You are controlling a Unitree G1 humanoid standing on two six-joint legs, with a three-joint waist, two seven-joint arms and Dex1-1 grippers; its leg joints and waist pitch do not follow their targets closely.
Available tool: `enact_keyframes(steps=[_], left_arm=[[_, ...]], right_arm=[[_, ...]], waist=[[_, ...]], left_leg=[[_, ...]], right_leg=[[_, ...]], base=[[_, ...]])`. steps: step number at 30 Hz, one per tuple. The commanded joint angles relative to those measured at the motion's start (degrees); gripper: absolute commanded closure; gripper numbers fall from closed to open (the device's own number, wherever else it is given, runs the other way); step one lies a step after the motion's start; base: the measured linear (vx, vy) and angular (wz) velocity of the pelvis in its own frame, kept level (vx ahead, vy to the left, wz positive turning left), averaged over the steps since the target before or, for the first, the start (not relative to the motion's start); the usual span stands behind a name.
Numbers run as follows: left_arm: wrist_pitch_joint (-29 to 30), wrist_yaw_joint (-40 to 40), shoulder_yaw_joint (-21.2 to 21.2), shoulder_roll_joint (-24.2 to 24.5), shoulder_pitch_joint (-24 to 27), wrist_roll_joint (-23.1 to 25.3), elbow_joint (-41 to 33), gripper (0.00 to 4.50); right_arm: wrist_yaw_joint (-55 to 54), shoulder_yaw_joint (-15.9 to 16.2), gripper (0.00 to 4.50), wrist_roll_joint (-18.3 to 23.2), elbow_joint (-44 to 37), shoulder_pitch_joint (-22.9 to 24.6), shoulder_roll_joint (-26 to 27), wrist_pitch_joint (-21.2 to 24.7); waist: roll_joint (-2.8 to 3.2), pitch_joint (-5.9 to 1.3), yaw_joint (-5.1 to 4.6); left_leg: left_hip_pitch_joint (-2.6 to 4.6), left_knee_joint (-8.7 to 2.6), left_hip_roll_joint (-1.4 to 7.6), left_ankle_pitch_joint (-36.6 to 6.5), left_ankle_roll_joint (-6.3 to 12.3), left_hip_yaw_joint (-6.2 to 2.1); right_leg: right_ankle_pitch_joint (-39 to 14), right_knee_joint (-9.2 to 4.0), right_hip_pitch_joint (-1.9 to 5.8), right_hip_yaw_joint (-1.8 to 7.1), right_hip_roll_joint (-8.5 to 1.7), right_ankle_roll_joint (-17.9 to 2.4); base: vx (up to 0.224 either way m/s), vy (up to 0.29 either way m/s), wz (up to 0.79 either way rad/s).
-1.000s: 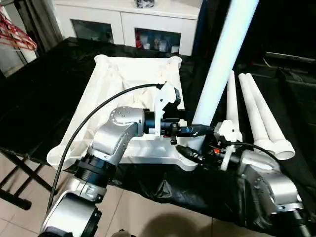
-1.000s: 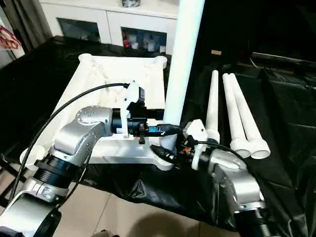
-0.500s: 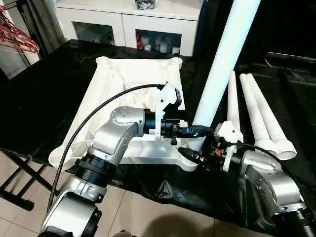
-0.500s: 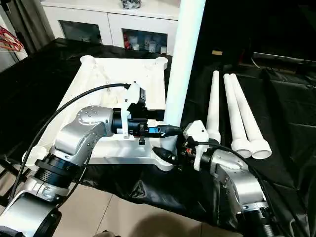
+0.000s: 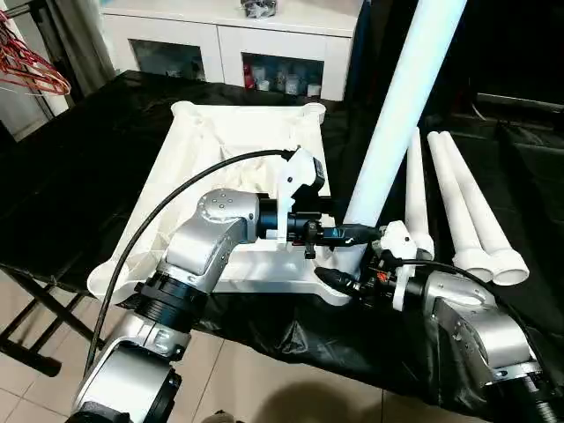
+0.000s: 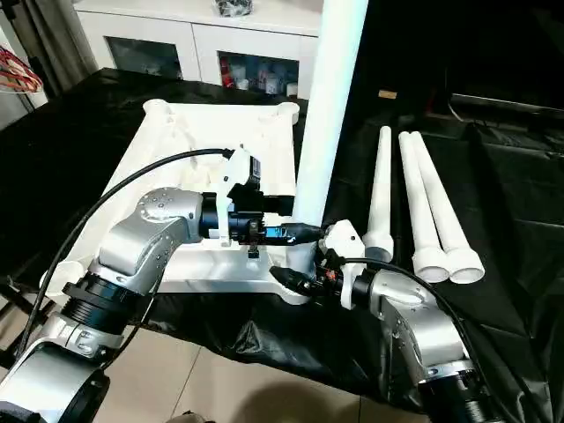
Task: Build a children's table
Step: Insert table leg to table base
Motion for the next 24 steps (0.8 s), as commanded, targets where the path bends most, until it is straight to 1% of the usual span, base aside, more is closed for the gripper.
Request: enact_keyframes(steps=[1, 2, 4, 5, 6, 7, 8, 9, 10, 12, 14, 16, 18, 19, 20, 22, 23, 24], left_arm=[[0.9, -1.0, -2.0, 0.8, 0.2, 1.8, 2.2, 2.61], [0.4, 0.0, -2.0, 0.7, 0.1, 2.5, 2.6, 2.61], [0.1, 1.7, -2.4, 1.0, -0.2, 4.2, 3.9, 2.61], [0.7, 1.6, -2.5, 1.2, -0.2, 4.3, 4.2, 2.05], [1.4, 1.2, -2.0, 1.3, 0.0, 3.5, 4.1, 1.92], [0.9, 1.3, -1.9, 1.6, 0.2, 3.5, 3.8, 1.92], [0.5, 1.3, -1.9, 1.7, 0.3, 3.7, 3.6, 1.92], [-0.2, 1.2, -2.0, 2.1, 0.5, 4.0, 3.5, 1.81], [-0.7, 1.1, -2.1, 2.3, 0.6, 4.2, 3.5, 1.64], [-2.8, 2.1, -1.4, 3.0, 1.0, 5.0, 3.9, 1.46], [-2.9, 1.3, -1.5, 4.0, 1.4, 5.0, 3.7, 1.45], [-3.2, 0.9, -1.1, 5.2, 2.3, 4.9, 3.1, 1.45], [-2.6, -0.2, -0.9, 6.8, 3.5, 4.5, 2.2, 1.45], [-2.6, -0.3, -1.0, 7.0, 3.7, 4.6, 2.1, 1.45], [-2.7, -1.1, -1.1, 8.2, 4.5, 4.8, 1.6, 1.45], [-2.9, -2.4, -1.3, 10.0, 5.8, 5.1, 1.1, 1.45], [-3.3, -3.3, -1.5, 11.0, 6.4, 5.4, 1.1, 1.45], [-3.3, -3.3, -1.5, 11.0, 6.4, 5.4, 1.1, 1.45]], right_arm=[[-0.4, -0.2, 1.88, -0.8, 0.4, -0.4, -0.6, 0.7], [-0.4, -0.1, 1.89, -0.7, 0.4, -0.3, -0.6, 0.7], [-0.5, -0.1, 1.91, -0.6, 0.6, -0.2, -0.4, 0.6], [-0.6, -0.2, 1.91, -0.6, 0.8, -0.2, -0.2, 0.5], [-1.0, -0.4, 1.91, -0.4, 1.3, -0.2, 0.1, 0.2], [-1.3, -0.7, 1.91, -0.1, 1.5, -0.1, 0.4, 0.3], [-1.4, -0.9, 1.91, 0.1, 1.5, 0.0, 0.6, 0.4], [-1.5, -1.0, 1.91, 0.3, 1.6, -0.1, 0.7, 0.4], [-1.6, -1.0, 1.91, 0.3, 1.7, -0.1, 0.8, 0.4], [-1.8, -1.4, 1.92, 0.8, 2.3, 0.1, 1.3, 0.4], [-2.0, -1.6, 1.92, 0.8, 2.8, 0.1, 1.5, 0.2], [-2.2, -1.7, 1.92, 0.9, 3.3, 0.2, 1.8, 0.1], [-2.5, -1.7, 1.92, 1.0, 3.8, 0.2, 2.1, 0.0], [-2.5, -1.7, 1.92, 1.0, 3.9, 0.2, 2.1, 0.0], [-2.5, -1.6, 1.92, 0.8, 4.3, 0.3, 2.2, -0.1], [-2.7, -1.5, 1.92, 0.4, 4.8, 0.4, 2.1, -0.3], [-2.7, -1.4, 1.92, 0.3, 5.1, 0.4, 2.1, -0.4], [-2.7, -1.4, 1.92, 0.3, 5.1, 0.4, 2.1, -0.4]], waist=[[-0.44, -3.13, 0.04], [-0.36, -3.15, 0.06], [-0.51, -3.06, 0.01], [-0.37, -2.93, 0.06], [-0.39, -2.75, 0.03], [-0.36, -2.69, 0.04], [-0.35, -2.73, 0.02], [-0.44, -2.77, -0.11], [-0.39, -2.85, -0.07], [-0.34, -2.95, -0.22], [-0.23, -3.10, -0.20], [-0.21, -3.03, -0.31], [-0.20, -2.86, -0.50], [-0.14, -2.84, -0.50], [-0.15, -2.83, -0.47], [-0.07, -2.74, -0.49], [-0.24, -2.72, -0.54], [-0.07, -2.64, -0.54]], left_leg=[[0.34, -3.53, 2.70, -8.0, 3.19, -1.05], [0.33, -3.54, 2.72, -7.9, 3.23, -1.08], [0.38, -3.57, 2.68, -8.3, 3.23, -1.05], [0.47, -3.66, 2.68, -9.0, 3.05, -1.02], [0.57, -3.80, 2.71, -10.3, 2.62, -1.02], [0.69, -3.93, 2.79, -11.1, 2.22, -1.07], [0.68, -3.97, 2.81, -11.3, 2.08, -1.11], [0.62, -4.05, 2.79, -11.2, 1.99, -1.17], [0.61, -3.99, 2.78, -10.9, 1.91, -1.19], [0.37, -3.89, 2.76, -9.3, 2.15, -1.18], [0.39, -3.85, 2.81, -8.7, 2.36, -1.21], [0.35, -3.93, 2.81, -8.9, 2.38, -1.22], [0.30, -4.03, 2.80, -9.8, 2.14, -1.18], [0.41, -4.08, 2.79, -10.2, 2.03, -1.16], [0.58, -4.08, 2.83, -10.7, 1.85, -1.13], [0.61, -4.27, 2.93, -11.5, 1.44, -1.17], [0.61, -4.32, 2.92, -11.7, 1.33, -1.13], [0.64, -4.41, 2.94, -12.1, 1.12, -1.15]], right_leg=[[-0.8, -4.60, 2.93, 2.61, -4.66, -13.1], [-0.7, -4.57, 2.92, 2.58, -4.64, -13.1], [-1.2, -4.68, 2.87, 2.59, -4.63, -12.9], [-3.1, -4.90, 2.75, 2.59, -4.68, -12.8], [-5.7, -5.14, 2.70, 2.60, -4.75, -12.5], [-7.7, -5.33, 2.66, 2.62, -4.82, -12.3], [-8.2, -5.35, 2.64, 2.65, -4.79, -12.0], [-8.4, -5.34, 2.63, 2.70, -4.74, -11.4], [-8.1, -5.26, 2.68, 2.68, -4.83, -11.4], [-5.2, -5.03, 2.76, 2.65, -4.74, -11.6], [-3.3, -4.83, 2.71, 2.62, -4.78, -11.9], [-2.9, -4.79, 2.67, 2.57, -4.82, -12.3], [-4.1, -4.88, 2.65, 2.60, -4.83, -12.5], [-4.9, -4.96, 2.55, 2.59, -4.79, -12.3], [-5.9, -5.06, 2.44, 2.66, -4.82, -12.2], [-7.5, -5.13, 2.35, 2.70, -4.85, -11.9], [-8.0, -5.17, 2.30, 2.74, -4.82, -11.7], [-8.8, -5.23, 2.19, 2.76, -4.83, -11.5]], base=[[0.000, 0.000, 0.00], [0.000, 0.000, 0.00], [0.000, 0.000, 0.00], [0.000, 0.000, 0.00], [0.000, 0.000, 0.00], [0.000, 0.000, 0.00], [0.000, 0.000, 0.00], [0.000, 0.000, 0.00], [0.000, 0.000, 0.00], [0.000, 0.000, 0.00], [0.000, 0.000, 0.00], [0.000, 0.000, 0.00], [0.000, 0.000, 0.00], [0.000, 0.000, 0.00], [0.000, 0.000, 0.00], [0.000, 0.000, 0.00], [0.000, 0.000, 0.00], [0.000, 0.000, 0.00]])
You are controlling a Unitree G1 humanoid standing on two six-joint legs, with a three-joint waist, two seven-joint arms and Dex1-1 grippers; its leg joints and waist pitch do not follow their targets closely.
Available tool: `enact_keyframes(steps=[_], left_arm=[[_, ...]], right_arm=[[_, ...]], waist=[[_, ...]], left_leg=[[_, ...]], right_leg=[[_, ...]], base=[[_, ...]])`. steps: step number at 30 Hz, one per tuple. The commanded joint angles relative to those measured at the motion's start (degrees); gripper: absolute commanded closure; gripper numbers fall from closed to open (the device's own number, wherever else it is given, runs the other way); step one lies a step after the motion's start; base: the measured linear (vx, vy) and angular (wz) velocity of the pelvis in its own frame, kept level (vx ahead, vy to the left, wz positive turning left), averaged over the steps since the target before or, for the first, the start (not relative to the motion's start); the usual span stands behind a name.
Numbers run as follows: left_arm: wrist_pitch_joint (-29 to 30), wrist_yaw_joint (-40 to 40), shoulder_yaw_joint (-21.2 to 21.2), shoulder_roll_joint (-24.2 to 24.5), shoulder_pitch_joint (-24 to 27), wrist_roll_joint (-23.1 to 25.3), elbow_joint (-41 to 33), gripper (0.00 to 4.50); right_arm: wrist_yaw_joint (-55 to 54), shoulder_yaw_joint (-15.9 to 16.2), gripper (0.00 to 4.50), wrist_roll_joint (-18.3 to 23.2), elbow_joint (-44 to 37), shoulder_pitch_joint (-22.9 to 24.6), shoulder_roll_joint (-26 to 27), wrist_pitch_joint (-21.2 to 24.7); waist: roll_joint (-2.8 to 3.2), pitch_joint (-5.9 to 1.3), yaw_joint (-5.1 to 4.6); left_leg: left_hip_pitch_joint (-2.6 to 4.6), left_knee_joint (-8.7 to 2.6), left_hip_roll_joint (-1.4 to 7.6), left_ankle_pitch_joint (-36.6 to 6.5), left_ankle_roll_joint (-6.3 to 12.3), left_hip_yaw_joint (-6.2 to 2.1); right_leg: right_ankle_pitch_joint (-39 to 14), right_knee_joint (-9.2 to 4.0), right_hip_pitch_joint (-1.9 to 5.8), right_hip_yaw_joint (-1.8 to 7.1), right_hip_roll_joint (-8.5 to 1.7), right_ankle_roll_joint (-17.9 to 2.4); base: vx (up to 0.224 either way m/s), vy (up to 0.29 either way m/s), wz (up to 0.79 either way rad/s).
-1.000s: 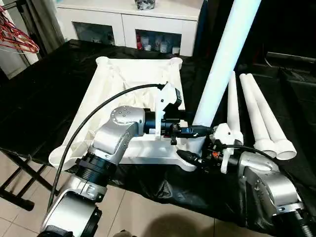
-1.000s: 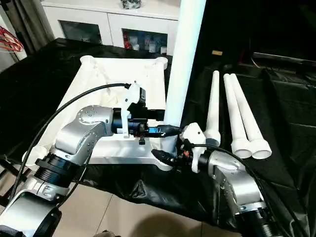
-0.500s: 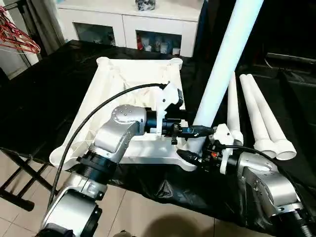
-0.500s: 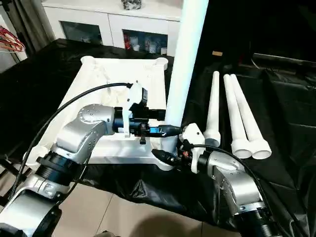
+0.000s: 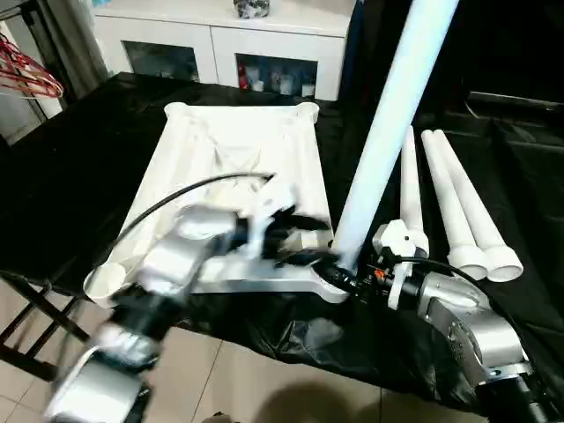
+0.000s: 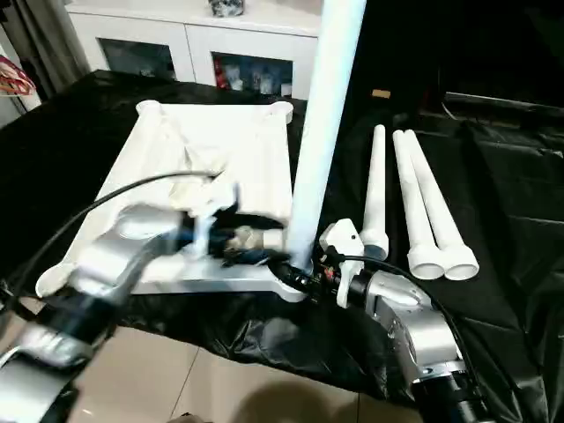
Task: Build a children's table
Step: Insert table leg to table base
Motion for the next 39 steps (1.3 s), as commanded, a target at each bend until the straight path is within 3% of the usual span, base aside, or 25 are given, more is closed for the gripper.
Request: enact_keyframes(steps=[1, 2, 6, 11, 16, 17, 22, 23, 31, 39], left_arm=[[-0.3, -0.8, -0.1, 0.4, 0.0, 0.9, -1.1, 1.45], [-0.6, -1.6, -0.8, 1.4, 0.4, 1.6, -0.9, 1.81], [-4.9, -1.3, -4.0, 3.9, 1.5, 6.4, 2.7, 2.05], [-9.4, 0.7, -5.3, 4.2, 0.7, 9.8, 8.2, 2.51], [-9.2, -0.6, -5.7, 5.0, 0.4, 10.3, 9.6, 2.74], [-9.5, -1.1, -5.8, 5.2, 0.1, 10.7, 10.5, 2.97], [-10.7, -1.9, -5.9, 5.1, -0.4, 11.2, 12.9, 3.18], [-10.7, -2.0, -5.7, 5.0, -0.6, 11.1, 13.4, 3.44], [-10.9, -2.7, -4.9, 4.3, -0.8, 10.7, 15.2, 3.94], [-11.1, -3.4, -4.5, 3.4, -0.8, 10.4, 16.2, 4.48]], right_arm=[[-1.2, -0.3, 1.92, -1.1, 2.3, 0.5, -0.2, 1.1], [-1.2, -0.2, 1.92, -1.2, 2.4, 0.5, -0.3, 1.0], [-1.0, 0.0, 1.92, -1.5, 2.9, 0.2, -0.4, 0.8], [-0.9, 0.3, 1.92, -1.8, 3.2, -0.5, -0.7, 0.4], [-0.7, 0.3, 1.92, -1.9, 3.6, -0.8, -0.8, 0.3], [-0.6, 0.3, 1.92, -1.9, 3.7, -0.9, -0.8, 0.2], [-0.5, 0.4, 1.92, -1.9, 4.1, -1.2, -0.9, 0.1], [-0.4, 0.4, 1.92, -2.0, 4.3, -1.3, -0.9, 0.1], [-0.3, 0.6, 1.92, -2.1, 5.2, -1.9, -0.8, -0.2], [0.0, 0.9, 1.92, -2.2, 5.8, -2.5, -0.7, -0.5]], waist=[[-0.12, -2.74, 0.04], [-0.18, -2.67, 0.07], [-0.15, -2.57, -0.02], [-0.11, -2.69, 0.00], [-0.09, -2.67, -0.01], [-0.06, -2.66, -0.02], [-0.07, -2.65, 0.02], [-0.09, -2.57, -0.01], [-0.13, -2.49, -0.02], [-0.26, -2.68, -0.23]], left_leg=[[0.55, -4.37, 2.95, -12.1, 1.19, -1.14], [0.58, -4.42, 3.00, -12.4, 1.06, -1.16], [0.61, -4.60, 2.95, -13.4, 0.59, -1.19], [0.51, -4.61, 2.97, -13.0, 0.30, -1.27], [0.57, -4.63, 3.07, -13.2, 0.33, -1.23], [0.57, -4.62, 3.05, -13.3, 0.31, -1.21], [0.64, -4.63, 3.05, -13.5, 0.31, -1.21], [0.60, -4.71, 3.08, -13.7, 0.28, -1.23], [0.71, -4.78, 3.13, -14.8, 0.05, -1.23], [0.44, -4.57, 3.07, -12.4, 0.82, -1.16]], right_leg=[[-8.9, -5.14, 2.07, 2.76, -4.80, -11.5], [-9.4, -5.24, 2.00, 2.80, -4.89, -11.5], [-11.8, -5.48, 1.88, 2.94, -4.88, -10.0], [-10.7, -5.41, 1.93, 2.92, -4.95, -9.9], [-9.7, -5.28, 1.83, 2.93, -5.04, -11.0], [-9.9, -5.30, 1.82, 2.94, -5.05, -11.1], [-10.6, -5.41, 1.80, 2.99, -5.11, -10.9], [-10.7, -5.41, 1.77, 2.97, -5.10, -11.1], [-13.3, -5.68, 1.61, 3.04, -5.23, -10.9], [-8.9, -5.26, 1.86, 2.96, -5.15, -11.7]], base=[[0.000, 0.000, 0.00], [0.000, 0.000, 0.00], [0.000, 0.000, 0.00], [0.000, 0.000, 0.00], [0.000, 0.000, 0.00], [0.000, 0.000, 0.00], [0.000, 0.000, 0.00], [0.000, 0.000, 0.00], [0.000, 0.000, 0.00], [0.000, 0.000, 0.00]])
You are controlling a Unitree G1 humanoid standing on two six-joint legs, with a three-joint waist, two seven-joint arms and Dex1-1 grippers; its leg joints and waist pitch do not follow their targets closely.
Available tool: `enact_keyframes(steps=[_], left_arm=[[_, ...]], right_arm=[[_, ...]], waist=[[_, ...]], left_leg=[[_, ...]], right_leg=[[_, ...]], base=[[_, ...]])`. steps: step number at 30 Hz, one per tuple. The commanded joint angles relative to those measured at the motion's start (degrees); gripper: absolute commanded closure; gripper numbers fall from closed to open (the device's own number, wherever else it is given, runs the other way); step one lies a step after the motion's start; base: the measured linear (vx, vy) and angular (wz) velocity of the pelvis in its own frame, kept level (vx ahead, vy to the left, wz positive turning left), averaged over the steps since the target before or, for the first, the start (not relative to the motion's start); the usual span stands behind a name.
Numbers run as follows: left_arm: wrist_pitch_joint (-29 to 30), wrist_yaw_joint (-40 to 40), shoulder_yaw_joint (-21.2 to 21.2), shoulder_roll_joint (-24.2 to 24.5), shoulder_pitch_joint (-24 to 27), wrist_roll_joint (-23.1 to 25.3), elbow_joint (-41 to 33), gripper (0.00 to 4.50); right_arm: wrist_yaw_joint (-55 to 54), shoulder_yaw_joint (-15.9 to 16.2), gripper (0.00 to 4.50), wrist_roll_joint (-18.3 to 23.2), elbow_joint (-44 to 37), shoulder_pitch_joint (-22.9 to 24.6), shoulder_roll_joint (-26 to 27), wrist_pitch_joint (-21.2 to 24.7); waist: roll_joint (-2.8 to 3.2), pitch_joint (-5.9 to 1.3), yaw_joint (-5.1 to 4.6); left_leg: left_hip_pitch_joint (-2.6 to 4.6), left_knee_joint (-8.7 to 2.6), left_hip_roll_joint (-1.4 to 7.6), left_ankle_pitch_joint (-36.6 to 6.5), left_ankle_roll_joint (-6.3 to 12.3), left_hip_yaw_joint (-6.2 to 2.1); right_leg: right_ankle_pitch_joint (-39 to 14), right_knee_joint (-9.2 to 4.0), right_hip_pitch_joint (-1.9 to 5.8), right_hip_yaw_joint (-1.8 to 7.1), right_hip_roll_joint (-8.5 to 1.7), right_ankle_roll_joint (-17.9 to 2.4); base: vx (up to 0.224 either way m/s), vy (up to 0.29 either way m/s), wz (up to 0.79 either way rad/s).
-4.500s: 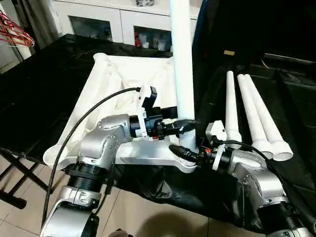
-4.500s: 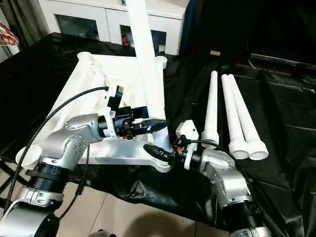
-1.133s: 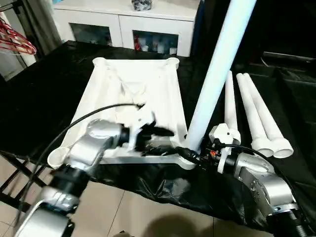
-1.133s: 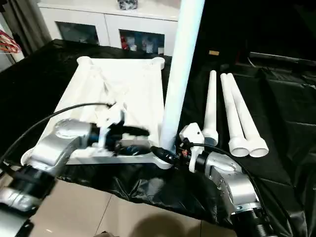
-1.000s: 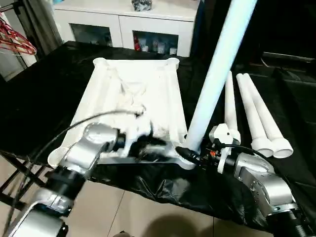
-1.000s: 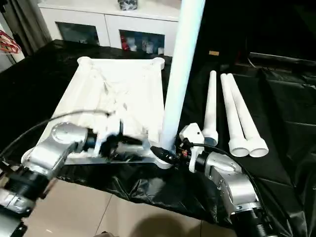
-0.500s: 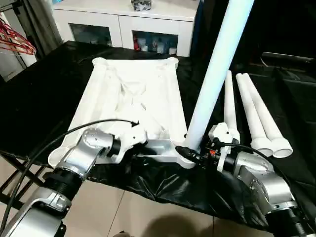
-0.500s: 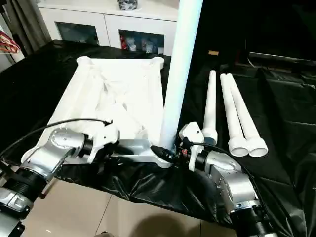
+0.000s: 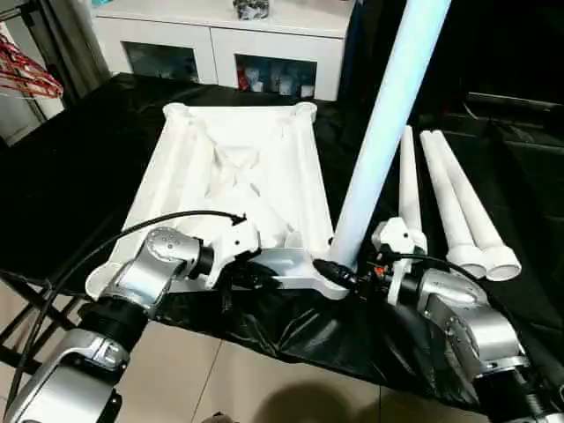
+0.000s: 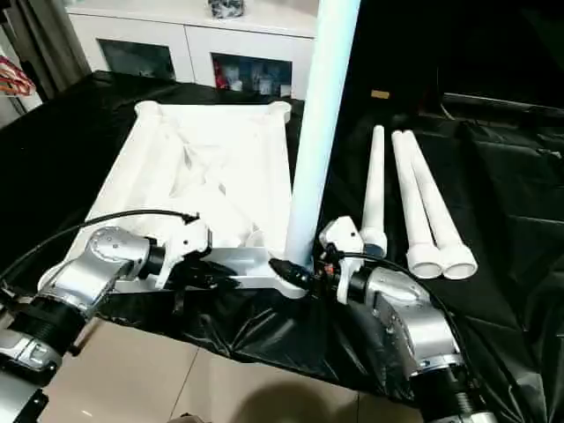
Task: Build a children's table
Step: Insert table leg to table base
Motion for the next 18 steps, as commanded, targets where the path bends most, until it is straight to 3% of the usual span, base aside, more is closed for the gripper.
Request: enact_keyframes(steps=[1, 4, 7, 8, 11, 13, 14, 18], left_arm=[[0.1, -0.7, -0.1, -0.3, 0.0, -0.1, 0.9, 4.48], [-0.1, -0.8, -0.6, -0.3, 0.1, 0.7, 1.2, 4.50], [-0.2, -0.2, -0.8, -0.4, 0.3, 1.1, 1.2, 4.50], [0.0, 0.4, -0.6, -0.6, 0.4, 1.1, 1.0, 4.50], [0.7, 6.1, 1.1, -2.7, -0.2, 1.5, 1.0, 4.50], [2.8, 12.4, 2.7, -5.2, -1.2, 1.9, 1.7, 4.50], [4.5, 16.7, 3.7, -7.2, -1.7, 2.1, 1.8, 4.50], [8.4, 26.5, 4.5, -12.5, -2.7, 3.7, 1.3, 4.50]], right_arm=[[-0.6, 0.9, 1.92, -1.5, 2.0, 0.1, -0.4, 1.2], [-0.5, 1.1, 1.92, -1.7, 2.6, -0.2, -0.2, 1.0], [-0.4, 1.3, 1.92, -1.8, 3.1, -0.5, 0.0, 0.9], [-0.5, 1.3, 1.92, -1.8, 3.5, -0.6, 0.2, 0.9], [-3.8, 0.5, 1.92, -2.9, 7.1, -2.2, 2.1, -0.3], [-8.4, -0.4, 1.92, -4.1, 10.8, -3.9, 4.1, -1.3], [-12.5, -1.4, 1.92, -4.7, 14.0, -5.2, 5.9, -1.9], [-24.2, -4.5, 1.92, -5.3, 22.9, -9.3, 11.0, -3.0]], waist=[[-0.25, -2.76, 0.13], [-0.28, -2.72, 0.18], [-0.22, -2.50, 0.12], [-0.69, -2.49, 0.05], [-0.48, -2.45, 0.02], [-0.70, -2.41, -0.12], [-1.10, -2.41, -0.34], [-0.98, -2.48, -0.40]], left_leg=[[0.44, -4.45, 3.08, -11.9, 1.06, -1.16], [0.41, -4.44, 3.06, -11.6, 1.33, -1.11], [0.56, -4.63, 3.14, -13.4, 0.96, -1.15], [0.60, -4.68, 3.18, -13.8, 0.85, -1.10], [0.63, -4.69, 3.21, -13.9, 0.48, -1.19], [0.79, -4.69, 3.11, -14.2, 0.07, -1.17], [0.70, -4.67, 3.10, -14.0, 0.06, -1.06], [0.72, -4.57, 3.00, -12.1, -0.10, -1.06]], right_leg=[[-8.2, -5.10, 1.99, 2.88, -5.18, -11.9], [-7.7, -5.11, 2.03, 2.85, -5.16, -12.0], [-11.0, -5.43, 1.86, 2.86, -5.22, -11.7], [-12.0, -5.54, 1.86, 2.90, -5.22, -11.5], [-13.4, -5.59, 1.68, 2.88, -5.39, -11.6], [-15.7, -5.75, 1.55, 2.86, -5.38, -11.1], [-15.8, -5.72, 1.53, 2.94, -5.35, -11.2], [-15.7, -5.76, 1.36, 3.00, -5.38, -11.0]], base=[[0.000, 0.000, 0.00], [0.000, 0.000, 0.00], [0.000, 0.000, 0.00], [0.000, 0.000, 0.00], [0.000, 0.000, 0.00], [0.000, 0.000, 0.00], [0.000, 0.000, 0.00], [0.000, 0.000, 0.00]])
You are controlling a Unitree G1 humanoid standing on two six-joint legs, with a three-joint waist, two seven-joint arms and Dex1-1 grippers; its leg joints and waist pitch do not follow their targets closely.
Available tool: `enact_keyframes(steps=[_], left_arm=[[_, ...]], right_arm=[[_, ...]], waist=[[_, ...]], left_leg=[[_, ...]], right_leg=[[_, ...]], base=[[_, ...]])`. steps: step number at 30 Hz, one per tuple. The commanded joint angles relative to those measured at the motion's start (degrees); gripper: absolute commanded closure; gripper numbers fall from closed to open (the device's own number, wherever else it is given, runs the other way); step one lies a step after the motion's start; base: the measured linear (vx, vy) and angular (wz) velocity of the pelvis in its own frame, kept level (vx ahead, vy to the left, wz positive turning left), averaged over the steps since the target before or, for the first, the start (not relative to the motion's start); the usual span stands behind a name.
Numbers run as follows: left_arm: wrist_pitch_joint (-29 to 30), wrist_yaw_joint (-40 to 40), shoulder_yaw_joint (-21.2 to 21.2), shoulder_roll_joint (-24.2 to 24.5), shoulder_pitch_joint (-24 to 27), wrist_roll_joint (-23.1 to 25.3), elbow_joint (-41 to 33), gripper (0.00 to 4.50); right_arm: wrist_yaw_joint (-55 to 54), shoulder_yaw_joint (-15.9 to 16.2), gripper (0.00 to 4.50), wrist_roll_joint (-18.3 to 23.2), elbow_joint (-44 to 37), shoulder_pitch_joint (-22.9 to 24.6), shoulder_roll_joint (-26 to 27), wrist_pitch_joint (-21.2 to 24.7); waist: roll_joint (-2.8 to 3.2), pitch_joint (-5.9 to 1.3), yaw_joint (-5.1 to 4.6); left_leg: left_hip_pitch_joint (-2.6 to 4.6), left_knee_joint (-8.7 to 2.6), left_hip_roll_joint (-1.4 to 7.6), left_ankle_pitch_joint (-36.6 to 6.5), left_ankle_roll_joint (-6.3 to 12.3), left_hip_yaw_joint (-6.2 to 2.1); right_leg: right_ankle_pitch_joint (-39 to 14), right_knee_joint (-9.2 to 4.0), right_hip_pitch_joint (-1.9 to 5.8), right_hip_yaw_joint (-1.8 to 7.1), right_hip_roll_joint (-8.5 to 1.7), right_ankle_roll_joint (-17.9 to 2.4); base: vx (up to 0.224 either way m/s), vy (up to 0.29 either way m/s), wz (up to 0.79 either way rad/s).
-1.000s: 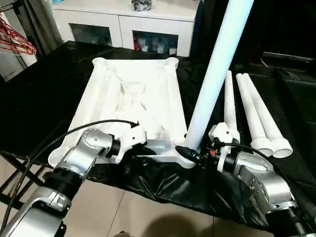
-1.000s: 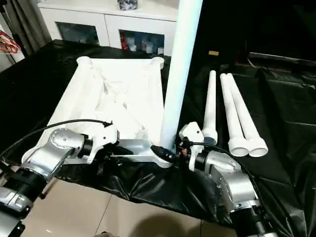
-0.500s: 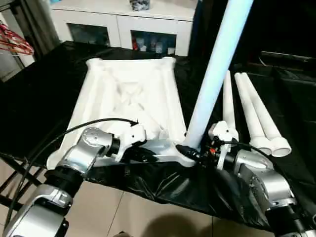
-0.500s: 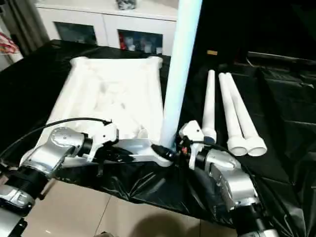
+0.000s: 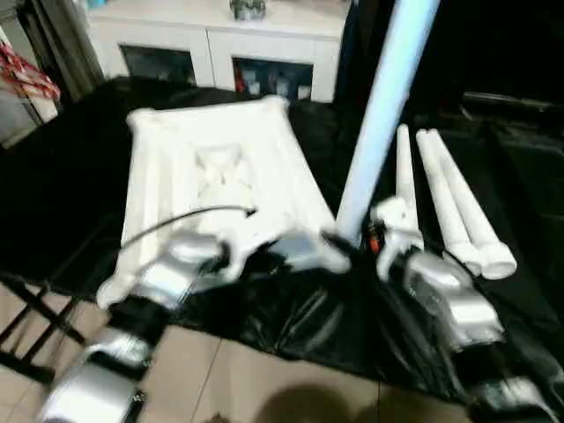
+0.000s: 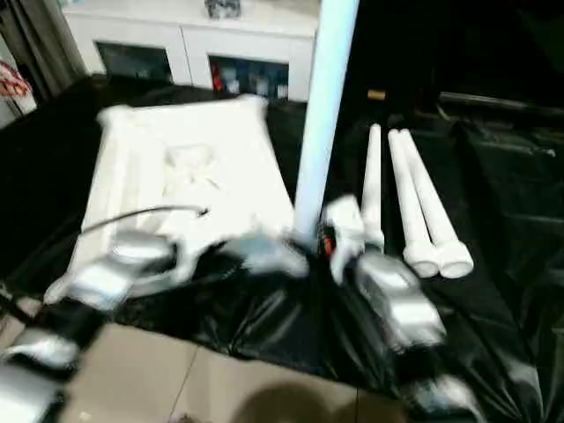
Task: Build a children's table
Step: Insert table leg to table base
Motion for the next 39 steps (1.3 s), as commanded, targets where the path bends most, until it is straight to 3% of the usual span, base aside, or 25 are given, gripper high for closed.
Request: enact_keyframes(steps=[1, 7, 12, 14, 16, 18, 21, 26, 30, 31, 39], left_arm=[[1.6, 7.5, 2.2, -3.3, -0.9, -0.8, 0.2, 4.50], [1.8, 12.6, 0.3, -8.8, -1.3, 1.4, 0.3, 4.50], [1.3, 11.2, -1.4, -8.5, 0.0, 2.9, -1.1, 4.50], [0.9, 9.8, -1.9, -7.8, 0.6, 3.0, -1.9, 4.50], [0.1, 8.3, -2.1, -7.3, 1.1, 2.7, -2.6, 4.50], [-0.3, 7.9, -2.1, -7.1, 1.3, 2.6, -2.9, 4.50], [-1.1, 3.1, -2.1, -5.9, 2.5, 1.1, -5.0, 4.50], [-1.7, -3.2, -2.9, -2.7, 3.9, 0.0, -7.4, 4.50], [-3.0, -9.0, -3.4, 0.1, 4.7, -1.0, -8.8, 4.50], [-3.4, -13.5, -3.5, 2.0, 5.3, -2.4, -9.9, 4.50], [-2.8, -20.8, -3.6, 5.5, 5.6, -3.9, -10.4, 4.50]], right_arm=[[-5.8, 0.6, 1.92, -1.1, 7.2, 0.7, 2.5, 1.8], [-11.3, -0.7, 1.93, -1.0, 13.8, -2.7, 6.7, 0.3], [-11.4, -0.9, 1.93, -3.0, 17.0, -4.2, 7.8, -2.9], [-11.3, -0.2, 1.37, -3.9, 17.4, -4.5, 7.2, -4.9], [-10.3, -0.2, 1.23, -3.7, 17.0, -4.5, 6.8, -5.5], [-10.0, -0.4, 0.99, -3.5, 16.9, -4.5, 6.8, -5.7], [-6.4, 0.4, 0.78, -4.0, 15.1, -4.5, 5.1, -7.4], [4.5, 1.9, 0.78, -3.0, 9.2, -1.9, 1.0, -7.7], [13.4, 3.1, 0.78, -0.4, 3.0, 1.0, -2.6, -6.1], [18.8, 3.8, 0.78, 1.3, -1.1, 3.1, -5.3, -4.6], [28.7, 6.7, 0.78, 2.3, -8.0, 6.7, -10.4, -4.2]], waist=[[-1.16, -2.45, -0.07], [-1.14, -2.83, 0.44], [-0.95, -2.62, 0.28], [-0.92, -2.62, 0.23], [-0.87, -2.73, 0.23], [-0.89, -3.08, 0.27], [-1.03, -3.33, 0.43], [-1.11, -3.48, 0.85], [-0.98, -3.33, 0.95], [-0.85, -3.18, 0.93], [-0.87, -3.18, 1.11]], left_leg=[[0.43, -4.48, 3.06, -11.8, 0.16, -1.17], [0.20, -4.27, 2.98, -8.7, 2.09, -1.01], [0.43, -4.70, 3.12, -12.9, 1.10, -1.14], [0.43, -4.83, 3.17, -13.9, 0.76, -1.21], [0.41, -4.89, 3.19, -13.2, 0.98, -1.24], [0.34, -4.62, 3.22, -10.3, 1.69, -1.10], [-0.02, -4.14, 3.00, -6.0, 3.86, -0.93], [-0.08, -3.79, 3.04, -4.2, 6.11, -0.78], [-0.04, -3.90, 3.26, -5.3, 6.87, -0.89], [0.05, -4.01, 3.26, -6.3, 6.61, -0.89], [0.06, -4.03, 3.33, -7.1, 5.63, -0.80]], right_leg=[[-15.5, -5.73, 1.52, 2.84, -5.29, -10.8], [-8.3, -5.25, 1.81, 2.70, -5.11, -10.7], [-12.5, -5.80, 1.60, 2.72, -5.24, -10.2], [-13.9, -5.96, 1.55, 2.73, -5.30, -9.8], [-12.7, -5.89, 1.65, 2.73, -5.25, -9.8], [-7.3, -5.45, 1.87, 2.73, -5.21, -10.9], [0.4, -4.66, 2.26, 2.57, -5.12, -11.9], [4.2, -4.24, 2.33, 2.51, -5.00, -12.8], [3.7, -4.39, 2.36, 2.37, -4.83, -12.5], [2.3, -4.52, 2.29, 2.30, -4.77, -12.8], [-0.4, -4.59, 2.18, 2.34, -4.81, -13.0]], base=[[0.000, 0.000, 0.00], [0.000, 0.000, 0.00], [0.000, 0.000, 0.00], [0.000, 0.000, 0.00], [0.000, 0.000, 0.00], [0.000, 0.000, 0.00], [0.000, 0.000, 0.00], [0.000, 0.000, 0.00], [0.000, 0.000, 0.00], [0.000, 0.000, 0.00], [0.000, 0.000, 0.00]])
